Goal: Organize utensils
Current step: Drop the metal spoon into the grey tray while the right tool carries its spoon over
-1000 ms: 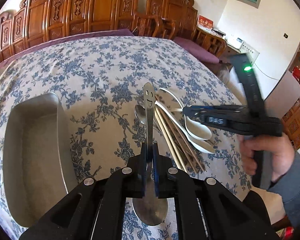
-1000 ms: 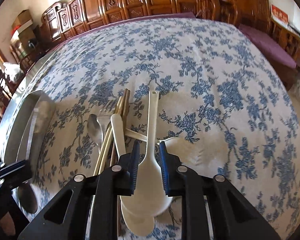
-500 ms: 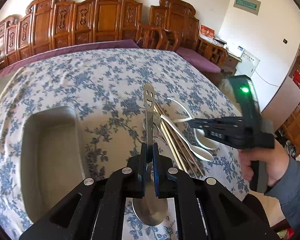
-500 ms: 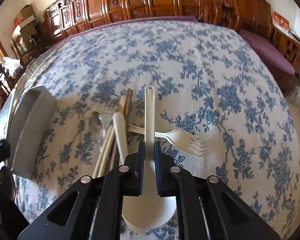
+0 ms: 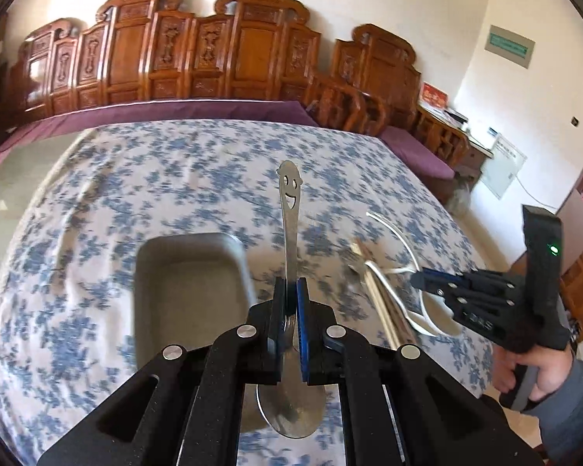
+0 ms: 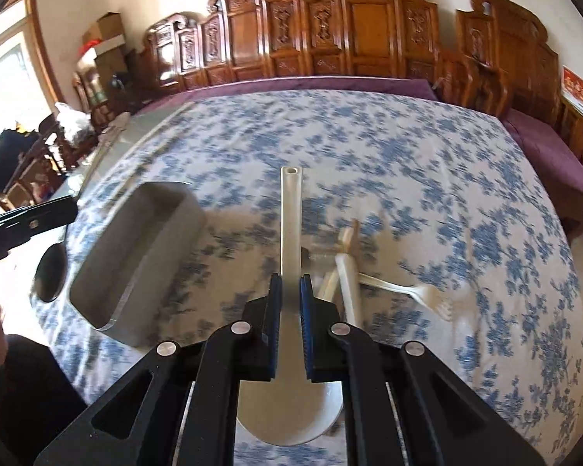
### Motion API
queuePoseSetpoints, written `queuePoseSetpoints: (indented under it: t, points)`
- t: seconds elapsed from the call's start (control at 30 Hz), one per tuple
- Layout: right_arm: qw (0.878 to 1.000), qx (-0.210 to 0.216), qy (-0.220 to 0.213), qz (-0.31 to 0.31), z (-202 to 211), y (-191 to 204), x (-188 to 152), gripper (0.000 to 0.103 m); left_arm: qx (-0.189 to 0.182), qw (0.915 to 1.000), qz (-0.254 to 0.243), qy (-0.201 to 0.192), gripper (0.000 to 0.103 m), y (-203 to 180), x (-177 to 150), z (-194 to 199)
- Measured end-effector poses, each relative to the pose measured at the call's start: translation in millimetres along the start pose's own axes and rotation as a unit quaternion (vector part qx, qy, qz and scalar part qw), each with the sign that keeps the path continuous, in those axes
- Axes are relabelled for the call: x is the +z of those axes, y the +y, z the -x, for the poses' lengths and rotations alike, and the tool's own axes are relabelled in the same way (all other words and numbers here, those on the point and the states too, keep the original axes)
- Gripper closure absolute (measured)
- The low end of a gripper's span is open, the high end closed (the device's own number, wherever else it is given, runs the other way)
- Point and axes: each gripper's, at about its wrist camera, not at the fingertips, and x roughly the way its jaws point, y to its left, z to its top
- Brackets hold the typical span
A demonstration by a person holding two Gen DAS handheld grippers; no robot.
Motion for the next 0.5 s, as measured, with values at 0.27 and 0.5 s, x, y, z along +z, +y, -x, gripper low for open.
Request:
queuePoseSetpoints:
  t: [0.27,0.5]
  points:
    - [0.999,0.036,-0.006,0.026,0,48,6,0.092,0.034,0.9993,0.013,0.009,0.098,32,-1,-8]
    - [0.997,0.054,-0.005,0.046,-3,80,7,0.092,0.053,0.9967,0.028,0.054,0.098,58,-22,-41]
